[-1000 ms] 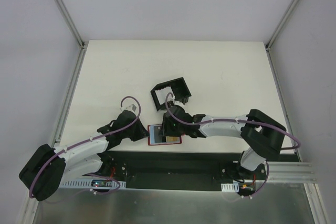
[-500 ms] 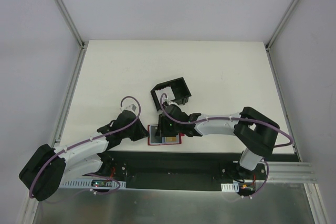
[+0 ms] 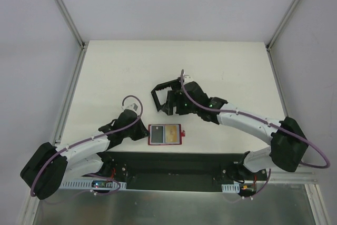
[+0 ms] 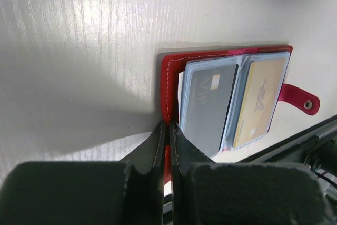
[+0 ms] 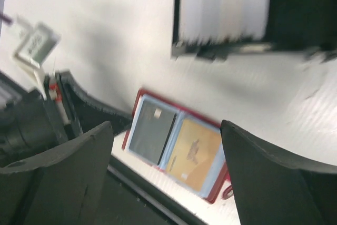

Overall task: Put the credit cards into the card holder
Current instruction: Insert the credit card into the card holder, then pick up the credit card from the storage box.

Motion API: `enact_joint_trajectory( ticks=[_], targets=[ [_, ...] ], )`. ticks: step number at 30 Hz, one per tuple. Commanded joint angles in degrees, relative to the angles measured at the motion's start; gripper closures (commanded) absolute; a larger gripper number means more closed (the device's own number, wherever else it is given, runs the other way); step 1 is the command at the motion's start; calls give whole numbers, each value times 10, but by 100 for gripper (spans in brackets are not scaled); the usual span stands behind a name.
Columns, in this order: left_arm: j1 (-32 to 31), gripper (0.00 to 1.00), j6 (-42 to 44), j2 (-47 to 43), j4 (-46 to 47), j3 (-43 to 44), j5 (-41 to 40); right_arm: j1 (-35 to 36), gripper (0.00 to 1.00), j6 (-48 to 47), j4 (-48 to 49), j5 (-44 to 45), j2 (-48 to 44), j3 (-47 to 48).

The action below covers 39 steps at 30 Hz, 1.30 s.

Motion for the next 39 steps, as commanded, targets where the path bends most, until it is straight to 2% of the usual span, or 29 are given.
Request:
enact_joint_trajectory(
  ticks=[1, 5, 8, 15, 18, 25, 31, 39],
  targets=[
    [8, 100, 23, 22, -22, 26, -29, -60, 14, -92, -97, -5, 19, 91],
    [27, 100, 31, 37, -21, 37, -21, -100, 13, -128, -134, -15, 77, 174],
    [45, 100, 42, 35, -19, 42, -8, -125, 12, -141, -173, -61, 140, 246],
    [60, 100, 57, 18, -19, 36, 12, -141, 11, -154, -227, -80, 258, 359],
    [61, 100, 58, 15, -19, 32, 19, -146, 11, -158, -233, -67, 293, 380],
    [62, 100, 61, 20, -18, 34, 26, -156, 9, -173, -236, -107, 343, 411],
    [62, 100, 63, 25, -17, 36, 30, -172, 7, -177, -221, -165, 374, 420],
    [62, 100, 63, 35, -12, 36, 34, -181, 11, -186, -219, -245, 384, 432]
  ],
)
